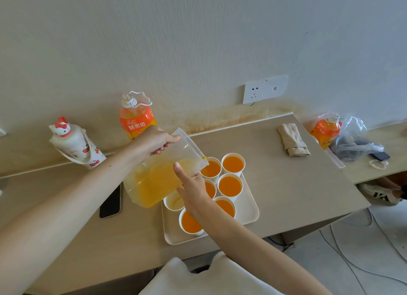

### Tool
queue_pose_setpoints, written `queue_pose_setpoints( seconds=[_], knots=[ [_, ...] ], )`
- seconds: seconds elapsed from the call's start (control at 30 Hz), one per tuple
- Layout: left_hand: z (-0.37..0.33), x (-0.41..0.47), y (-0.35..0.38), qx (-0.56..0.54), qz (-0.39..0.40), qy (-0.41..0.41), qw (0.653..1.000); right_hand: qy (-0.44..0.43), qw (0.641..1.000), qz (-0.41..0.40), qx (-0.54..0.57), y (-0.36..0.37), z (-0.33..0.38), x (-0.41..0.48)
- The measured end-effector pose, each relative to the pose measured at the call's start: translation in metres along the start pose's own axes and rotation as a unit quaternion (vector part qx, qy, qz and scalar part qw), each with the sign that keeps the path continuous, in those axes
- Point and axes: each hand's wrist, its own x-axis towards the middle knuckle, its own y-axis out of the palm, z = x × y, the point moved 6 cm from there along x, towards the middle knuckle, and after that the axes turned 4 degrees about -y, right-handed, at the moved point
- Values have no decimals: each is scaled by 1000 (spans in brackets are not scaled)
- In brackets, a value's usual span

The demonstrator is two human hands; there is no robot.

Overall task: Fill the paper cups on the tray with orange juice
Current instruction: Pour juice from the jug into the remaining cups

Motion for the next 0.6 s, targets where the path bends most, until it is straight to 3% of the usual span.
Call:
queue_pose_setpoints(
  seconds=[0.6],
  knots=[
    [0, -10, -15, -46, -5, 31, 998, -36, 998, -43, -7, 3, 9, 2]
  ],
)
